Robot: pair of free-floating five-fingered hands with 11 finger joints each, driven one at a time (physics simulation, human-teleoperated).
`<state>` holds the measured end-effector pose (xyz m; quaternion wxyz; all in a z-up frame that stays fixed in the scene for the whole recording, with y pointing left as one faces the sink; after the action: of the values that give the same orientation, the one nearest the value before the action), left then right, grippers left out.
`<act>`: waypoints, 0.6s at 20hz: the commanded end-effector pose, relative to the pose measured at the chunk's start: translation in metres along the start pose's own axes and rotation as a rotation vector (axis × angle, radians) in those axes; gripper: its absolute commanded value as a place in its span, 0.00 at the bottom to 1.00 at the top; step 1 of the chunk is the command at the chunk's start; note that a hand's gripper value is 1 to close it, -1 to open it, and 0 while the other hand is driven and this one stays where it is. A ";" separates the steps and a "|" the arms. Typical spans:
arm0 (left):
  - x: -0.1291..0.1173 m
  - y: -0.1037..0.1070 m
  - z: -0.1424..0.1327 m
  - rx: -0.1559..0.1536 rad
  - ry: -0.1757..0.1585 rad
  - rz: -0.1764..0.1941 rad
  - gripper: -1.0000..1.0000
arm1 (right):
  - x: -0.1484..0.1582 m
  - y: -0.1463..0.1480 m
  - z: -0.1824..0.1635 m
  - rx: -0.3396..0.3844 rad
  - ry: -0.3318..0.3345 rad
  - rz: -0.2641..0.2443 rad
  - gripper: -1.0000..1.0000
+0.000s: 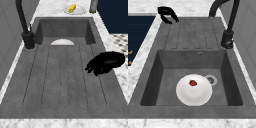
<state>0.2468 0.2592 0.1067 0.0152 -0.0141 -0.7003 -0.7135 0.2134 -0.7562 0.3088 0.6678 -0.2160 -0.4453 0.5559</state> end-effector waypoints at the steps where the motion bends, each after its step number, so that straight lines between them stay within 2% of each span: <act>1: 0.000 0.000 0.000 0.000 0.000 0.000 0.50 | 0.006 0.001 0.029 0.031 -0.018 0.012 0.00; 4: 0.000 0.000 0.000 0.000 0.000 0.000 0.50 | 0.018 0.009 0.045 0.029 -0.017 0.011 0.00; 12: 0.000 0.000 0.000 0.000 0.000 0.000 0.50 | 0.060 0.045 0.060 -0.015 0.020 0.058 0.00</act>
<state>0.2468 0.2592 0.1067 0.0152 -0.0141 -0.7003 -0.7135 0.1506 -0.7176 0.3280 0.6650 -0.2261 -0.4383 0.5608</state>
